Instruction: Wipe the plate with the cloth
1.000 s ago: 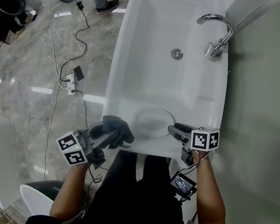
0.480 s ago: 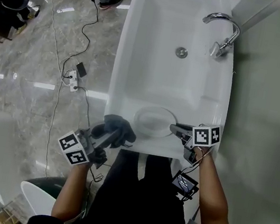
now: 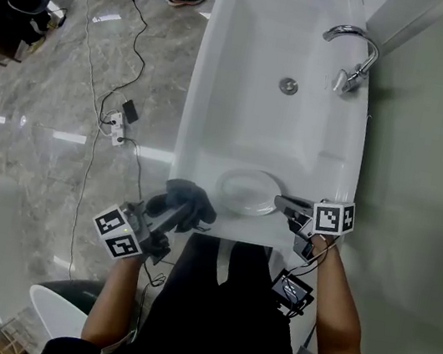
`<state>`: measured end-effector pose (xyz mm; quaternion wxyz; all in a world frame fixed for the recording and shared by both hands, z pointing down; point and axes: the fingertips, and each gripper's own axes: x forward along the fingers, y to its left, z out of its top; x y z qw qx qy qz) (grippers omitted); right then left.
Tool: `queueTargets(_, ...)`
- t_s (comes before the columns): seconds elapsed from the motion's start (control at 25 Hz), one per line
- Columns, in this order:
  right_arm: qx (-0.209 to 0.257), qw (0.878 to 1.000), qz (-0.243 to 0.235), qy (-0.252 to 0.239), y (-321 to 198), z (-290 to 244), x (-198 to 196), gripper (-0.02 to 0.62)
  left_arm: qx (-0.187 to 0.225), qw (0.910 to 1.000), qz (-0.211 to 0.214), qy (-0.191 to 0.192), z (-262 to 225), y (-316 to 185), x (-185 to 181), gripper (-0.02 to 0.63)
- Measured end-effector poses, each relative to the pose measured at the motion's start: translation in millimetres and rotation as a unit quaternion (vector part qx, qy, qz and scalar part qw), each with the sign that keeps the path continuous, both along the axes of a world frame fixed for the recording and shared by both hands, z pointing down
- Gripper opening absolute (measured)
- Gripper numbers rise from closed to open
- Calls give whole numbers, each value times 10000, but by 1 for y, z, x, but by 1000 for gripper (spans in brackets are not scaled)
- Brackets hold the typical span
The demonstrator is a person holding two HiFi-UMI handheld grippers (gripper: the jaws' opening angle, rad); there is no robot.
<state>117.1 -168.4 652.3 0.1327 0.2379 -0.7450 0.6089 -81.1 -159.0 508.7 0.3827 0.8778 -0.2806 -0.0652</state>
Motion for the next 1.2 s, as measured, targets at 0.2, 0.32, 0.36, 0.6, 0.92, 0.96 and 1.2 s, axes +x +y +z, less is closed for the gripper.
queueTargets(0.2, 132, 9996, 188, -152, 5, -16, 7, 11, 127, 9999, 39, 38, -12, 7, 8, 64)
queueTargets(0.32, 211, 9992, 299, -165, 4, -23, 8, 11, 219, 9997, 61, 74, -17, 8, 8, 64)
queueTargets(0.36, 230, 9990, 344, -183, 5, -25, 8, 11, 251, 9996, 72, 102, -19, 8, 9, 64)
queueTargets(0.6, 631, 9940, 715, -533, 6, -73, 5, 11, 122, 9992, 354, 139, -38, 8, 32, 63)
queueTargets(0.92, 2452, 9655, 762, -431, 14, -179, -20, 11, 154, 9894, 1329, -571, -65, 16, 124, 63)
queueTargets(0.96, 2659, 9607, 705, -362, 16, -190, -24, 11, 170, 9890, 1346, -594, -69, 17, 127, 63)
queueTargets(1.2, 3505, 9362, 262, 10, 30, -223, -42, 11, 293, 9843, 1172, -1287, -73, 11, 123, 63)
